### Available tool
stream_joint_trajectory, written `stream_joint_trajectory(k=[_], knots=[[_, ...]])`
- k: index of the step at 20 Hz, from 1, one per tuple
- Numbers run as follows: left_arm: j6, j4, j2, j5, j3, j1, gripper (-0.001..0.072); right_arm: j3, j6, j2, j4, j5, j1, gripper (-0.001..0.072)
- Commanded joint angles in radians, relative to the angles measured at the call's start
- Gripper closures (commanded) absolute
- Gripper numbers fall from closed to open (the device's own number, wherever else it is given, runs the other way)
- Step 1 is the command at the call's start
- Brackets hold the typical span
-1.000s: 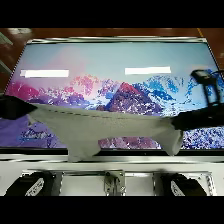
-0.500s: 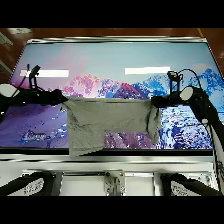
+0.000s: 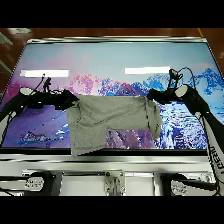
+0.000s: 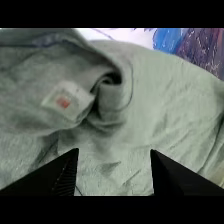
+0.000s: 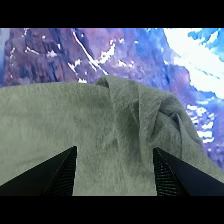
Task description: Fold the shirts.
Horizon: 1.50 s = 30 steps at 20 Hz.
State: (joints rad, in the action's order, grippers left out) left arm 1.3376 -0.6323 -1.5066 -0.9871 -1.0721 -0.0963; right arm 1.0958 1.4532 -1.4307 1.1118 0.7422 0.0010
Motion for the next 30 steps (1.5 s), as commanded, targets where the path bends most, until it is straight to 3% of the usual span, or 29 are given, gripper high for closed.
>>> stream_joint_trajectory(k=[1,2,4,8,9,10,11,15,23,27,30], knots=[[0.021,-0.154,-0.005,-0.388,-0.091,-0.137,0.0264,0.057,-0.071,0.098,0.19,0.245,-0.074,0.0122],[0.029,-0.237,0.014,-0.483,-0.105,-0.18,0.0307,0.063,-0.067,0.142,0.29,0.335,-0.119,0.0122],[0.024,-0.404,0.084,-0.594,-0.088,-0.249,0.0319,0.061,-0.063,0.199,0.363,0.523,-0.236,0.0122],[-0.047,-0.467,0.228,-0.594,0.138,-0.321,0.0306,-0.04,-0.113,0.215,0.168,0.7,-0.457,0.0122],[-0.048,-0.467,0.248,-0.571,0.222,-0.322,0.0256,-0.086,-0.13,0.215,0.103,0.702,-0.484,0.0121],[-0.048,-0.459,0.257,-0.541,0.302,-0.32,0.0114,-0.137,-0.144,0.215,0.043,0.7,-0.497,0.0122],[-0.053,-0.43,0.257,-0.516,0.365,-0.321,0.0089,-0.18,-0.161,0.215,-0.001,0.689,-0.496,0.0121],[-0.121,-0.239,0.257,-0.393,0.498,-0.315,0.0089,-0.284,-0.192,0.215,-0.111,0.602,-0.496,0.0122],[-0.126,-0.002,0.255,-0.11,0.476,-0.141,0.0097,-0.288,-0.192,0.215,-0.112,0.53,-0.496,0.0122],[-0.122,0.042,0.235,0.025,0.402,-0.057,0.0097,-0.288,-0.192,0.207,-0.12,0.512,-0.496,0.0121],[-0.121,0.043,0.15,0.037,0.33,0.026,0.0097,-0.288,-0.192,0.18,-0.138,0.51,-0.496,0.0122]])
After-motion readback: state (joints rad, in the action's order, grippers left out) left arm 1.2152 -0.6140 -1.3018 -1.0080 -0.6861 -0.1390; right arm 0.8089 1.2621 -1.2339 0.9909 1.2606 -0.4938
